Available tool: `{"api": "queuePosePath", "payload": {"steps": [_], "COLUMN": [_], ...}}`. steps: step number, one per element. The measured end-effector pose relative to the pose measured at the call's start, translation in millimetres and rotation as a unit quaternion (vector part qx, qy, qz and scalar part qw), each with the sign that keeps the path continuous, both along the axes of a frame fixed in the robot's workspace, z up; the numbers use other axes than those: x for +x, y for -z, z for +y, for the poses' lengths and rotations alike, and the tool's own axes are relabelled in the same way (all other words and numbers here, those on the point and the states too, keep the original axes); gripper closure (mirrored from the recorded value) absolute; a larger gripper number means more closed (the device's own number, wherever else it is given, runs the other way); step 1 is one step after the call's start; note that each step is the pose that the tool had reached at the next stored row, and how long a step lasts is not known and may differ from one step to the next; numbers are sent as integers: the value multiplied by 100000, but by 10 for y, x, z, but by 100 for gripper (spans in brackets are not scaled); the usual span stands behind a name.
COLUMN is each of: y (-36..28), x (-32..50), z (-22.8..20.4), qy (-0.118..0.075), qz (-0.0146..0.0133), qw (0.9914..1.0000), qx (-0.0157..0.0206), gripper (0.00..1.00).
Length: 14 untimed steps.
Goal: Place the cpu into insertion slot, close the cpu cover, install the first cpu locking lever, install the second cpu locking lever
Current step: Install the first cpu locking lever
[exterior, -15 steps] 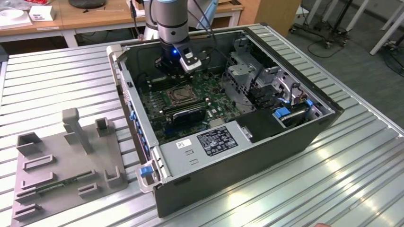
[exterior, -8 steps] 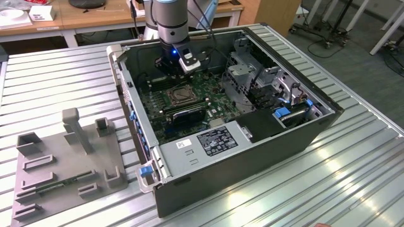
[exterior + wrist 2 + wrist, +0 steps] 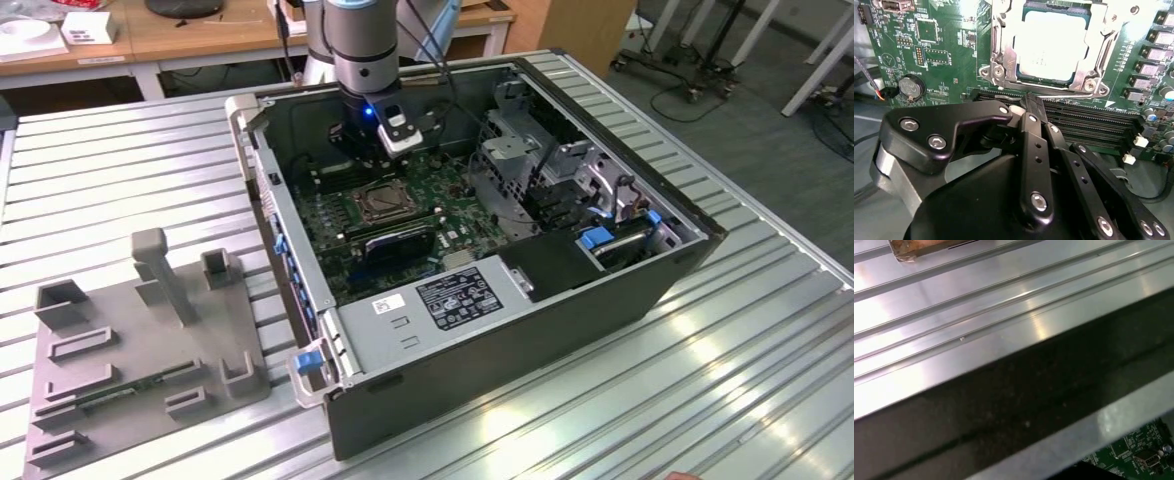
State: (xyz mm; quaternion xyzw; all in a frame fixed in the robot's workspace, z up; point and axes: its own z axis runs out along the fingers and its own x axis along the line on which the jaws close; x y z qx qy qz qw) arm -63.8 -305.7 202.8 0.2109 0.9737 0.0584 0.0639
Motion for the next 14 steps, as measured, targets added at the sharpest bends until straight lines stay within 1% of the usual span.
{"api": "queuePosePath", "payload": {"steps": [3,10,14], "y": [19,52,60], "x": [15,37,46], "z": [0,0,0], "qy": [498,1422,1827], "qz": [91,323,459], "qw": [99999,99985,99974], "qx": [-159,-942,-1272], "gripper": [89,89,89]}}
